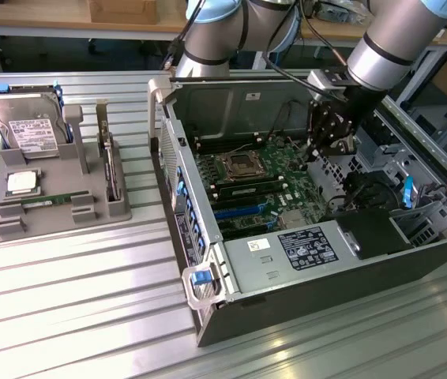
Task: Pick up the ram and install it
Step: 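Insert the ram into the slot, then press down the ram until it locks into place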
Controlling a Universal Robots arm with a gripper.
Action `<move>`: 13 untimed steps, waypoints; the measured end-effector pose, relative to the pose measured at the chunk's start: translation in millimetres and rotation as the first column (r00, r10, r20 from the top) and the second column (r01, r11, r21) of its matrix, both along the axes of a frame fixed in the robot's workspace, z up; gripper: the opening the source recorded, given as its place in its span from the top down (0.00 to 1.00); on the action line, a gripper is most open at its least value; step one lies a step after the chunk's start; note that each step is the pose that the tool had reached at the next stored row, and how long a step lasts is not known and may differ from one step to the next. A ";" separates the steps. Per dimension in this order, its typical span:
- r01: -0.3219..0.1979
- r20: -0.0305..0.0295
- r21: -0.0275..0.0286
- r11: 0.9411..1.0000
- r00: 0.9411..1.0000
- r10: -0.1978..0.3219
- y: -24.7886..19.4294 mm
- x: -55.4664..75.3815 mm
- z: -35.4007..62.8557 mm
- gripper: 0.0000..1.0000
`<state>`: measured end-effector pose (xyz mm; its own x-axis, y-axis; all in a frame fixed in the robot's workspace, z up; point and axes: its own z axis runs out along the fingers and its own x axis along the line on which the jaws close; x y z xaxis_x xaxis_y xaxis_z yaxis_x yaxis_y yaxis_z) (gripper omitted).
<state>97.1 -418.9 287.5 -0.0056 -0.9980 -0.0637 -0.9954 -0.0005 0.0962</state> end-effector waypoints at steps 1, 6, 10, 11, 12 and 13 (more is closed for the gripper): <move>0.000 0.000 0.000 1.000 1.000 0.000 0.0 0.9 3.9 0.90; 0.000 -0.001 0.009 1.000 1.000 0.000 0.0 4.0 10.3 0.90; 0.000 -0.001 0.009 1.000 1.000 0.000 0.0 2.2 10.1 0.90; 0.000 -0.001 0.009 1.000 1.000 0.000 0.0 -1.6 9.5 0.90; 0.000 -0.001 0.009 1.000 1.000 0.000 0.0 -7.0 8.4 0.90; 0.000 -0.001 0.009 1.000 1.000 0.000 0.0 -11.6 7.3 0.90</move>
